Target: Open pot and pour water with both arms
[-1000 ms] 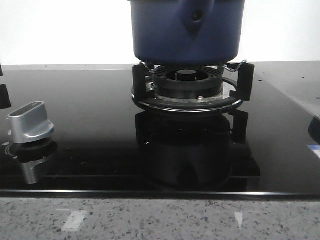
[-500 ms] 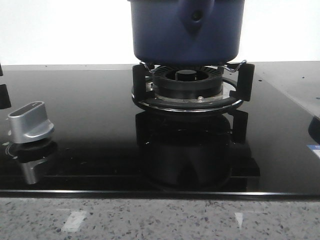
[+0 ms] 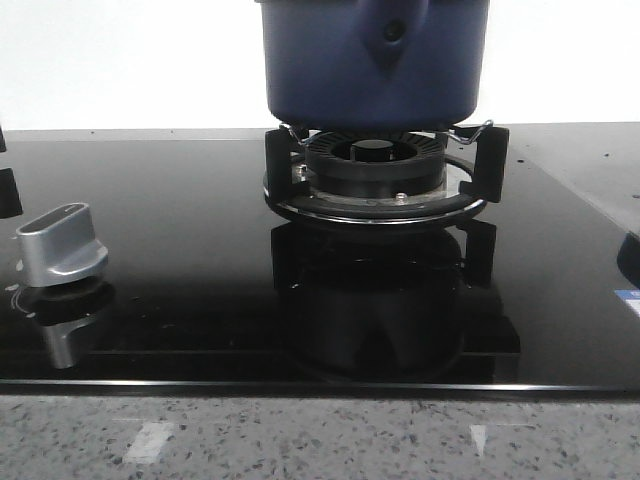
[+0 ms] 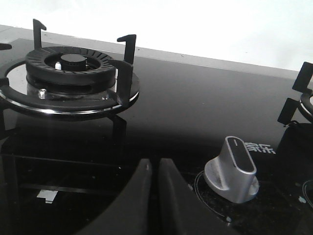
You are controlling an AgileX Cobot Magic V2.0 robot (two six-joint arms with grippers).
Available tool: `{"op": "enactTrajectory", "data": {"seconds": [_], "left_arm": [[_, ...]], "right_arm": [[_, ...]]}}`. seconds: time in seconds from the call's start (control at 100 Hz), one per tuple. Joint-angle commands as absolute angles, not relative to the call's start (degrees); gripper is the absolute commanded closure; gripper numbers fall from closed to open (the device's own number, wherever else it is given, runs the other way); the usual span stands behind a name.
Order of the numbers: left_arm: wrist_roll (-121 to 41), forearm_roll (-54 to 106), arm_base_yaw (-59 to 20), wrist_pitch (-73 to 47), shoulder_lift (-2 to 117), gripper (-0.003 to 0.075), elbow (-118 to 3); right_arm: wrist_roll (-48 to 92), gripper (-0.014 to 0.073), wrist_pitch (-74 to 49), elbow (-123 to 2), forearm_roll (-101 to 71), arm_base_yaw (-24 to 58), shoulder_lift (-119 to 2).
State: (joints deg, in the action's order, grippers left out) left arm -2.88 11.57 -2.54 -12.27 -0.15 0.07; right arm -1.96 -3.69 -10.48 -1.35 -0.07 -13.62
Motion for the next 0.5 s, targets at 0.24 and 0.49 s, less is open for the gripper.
{"op": "enactTrajectory", "data": {"seconds": [0.24,0.49], "left_arm": [[-2.31,12.32,-3.06,-8.26,-1.77,0.0741,1.91],[-2.31,12.32,-3.06,-8.26,-1.77,0.0741,1.91]], "right_arm": [[-7.44,0.0642,2.01,1.86,3.31,-0.72,-1.13],[-7.44,0.0642,-2.22,2.11,4.33,-0.95,1.71]]}}
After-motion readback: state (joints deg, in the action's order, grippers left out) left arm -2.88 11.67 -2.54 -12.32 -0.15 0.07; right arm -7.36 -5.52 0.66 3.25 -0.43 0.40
